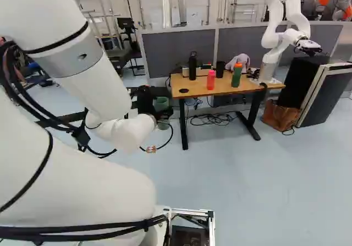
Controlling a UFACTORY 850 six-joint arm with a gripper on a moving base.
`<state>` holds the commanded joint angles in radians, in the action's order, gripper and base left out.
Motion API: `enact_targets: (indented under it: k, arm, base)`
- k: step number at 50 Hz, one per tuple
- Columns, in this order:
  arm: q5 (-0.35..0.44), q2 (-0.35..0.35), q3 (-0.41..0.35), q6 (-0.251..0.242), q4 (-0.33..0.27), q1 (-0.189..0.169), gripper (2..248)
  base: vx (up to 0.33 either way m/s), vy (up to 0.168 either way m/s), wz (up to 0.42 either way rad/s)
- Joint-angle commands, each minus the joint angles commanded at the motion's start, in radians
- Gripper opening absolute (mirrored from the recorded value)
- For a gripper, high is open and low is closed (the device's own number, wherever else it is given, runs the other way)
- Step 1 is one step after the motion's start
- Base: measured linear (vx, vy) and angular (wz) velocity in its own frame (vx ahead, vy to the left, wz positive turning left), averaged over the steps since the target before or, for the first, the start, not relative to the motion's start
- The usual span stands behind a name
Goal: Place the green cup on the table
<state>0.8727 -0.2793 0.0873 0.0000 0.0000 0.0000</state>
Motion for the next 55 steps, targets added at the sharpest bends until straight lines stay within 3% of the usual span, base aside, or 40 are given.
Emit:
enact_targets:
  k: [32,55]
  arm:
    - [0.0,0.0,0.0,0.0,0.0,0.0,126]
    - [0.0,0.022,0.038,0.0,0.0,-0.015,126]
  base:
    - [0.36,0.006,-0.031]
    - [0.038,0.0,-0.001]
